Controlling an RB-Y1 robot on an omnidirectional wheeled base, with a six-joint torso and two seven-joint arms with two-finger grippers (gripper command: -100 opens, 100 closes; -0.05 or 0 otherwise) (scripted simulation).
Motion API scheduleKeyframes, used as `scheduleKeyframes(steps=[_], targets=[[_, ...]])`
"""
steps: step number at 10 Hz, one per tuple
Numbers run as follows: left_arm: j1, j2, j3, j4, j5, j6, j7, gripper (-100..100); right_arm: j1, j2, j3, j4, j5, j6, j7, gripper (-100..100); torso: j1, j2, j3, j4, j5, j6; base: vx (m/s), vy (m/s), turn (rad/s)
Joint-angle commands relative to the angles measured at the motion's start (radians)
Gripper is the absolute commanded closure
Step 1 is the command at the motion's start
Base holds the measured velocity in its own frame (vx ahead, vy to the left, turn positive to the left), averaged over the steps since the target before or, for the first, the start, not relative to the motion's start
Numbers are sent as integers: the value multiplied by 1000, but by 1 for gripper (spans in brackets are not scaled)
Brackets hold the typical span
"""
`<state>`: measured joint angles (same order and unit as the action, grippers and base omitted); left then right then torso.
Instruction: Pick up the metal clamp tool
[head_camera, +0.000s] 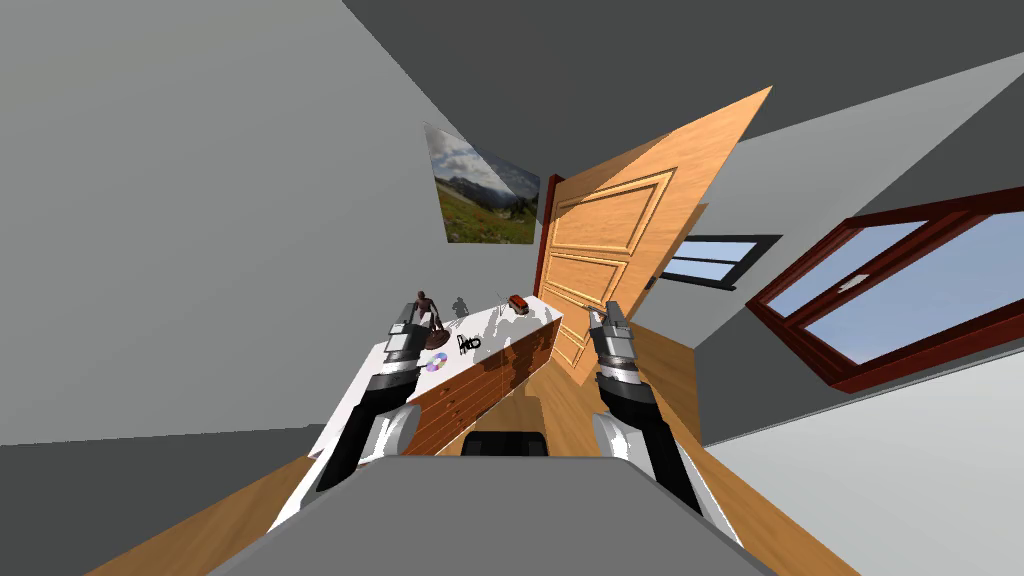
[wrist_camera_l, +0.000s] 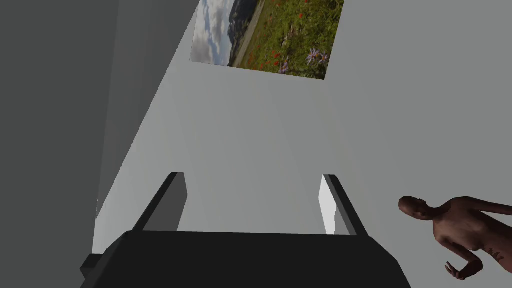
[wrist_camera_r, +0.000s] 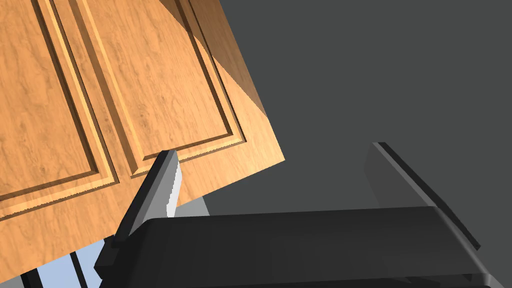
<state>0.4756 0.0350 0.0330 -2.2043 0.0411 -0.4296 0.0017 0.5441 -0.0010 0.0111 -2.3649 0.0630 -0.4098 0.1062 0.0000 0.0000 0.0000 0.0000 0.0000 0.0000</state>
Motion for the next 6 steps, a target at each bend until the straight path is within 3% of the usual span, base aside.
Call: scheduleKeyframes(steps=[1,6], targets=[[-13,29,13,15,1,36,-6,-100,0,0,0,0,0,0,0,0,0,0,0,0,0,0,-15,-34,4],[-53,93,57,64,6,146,-24,-100,0,0,0,0,0,0,0,0,-4,1,0,0,-1,0,-19,-69,5]])
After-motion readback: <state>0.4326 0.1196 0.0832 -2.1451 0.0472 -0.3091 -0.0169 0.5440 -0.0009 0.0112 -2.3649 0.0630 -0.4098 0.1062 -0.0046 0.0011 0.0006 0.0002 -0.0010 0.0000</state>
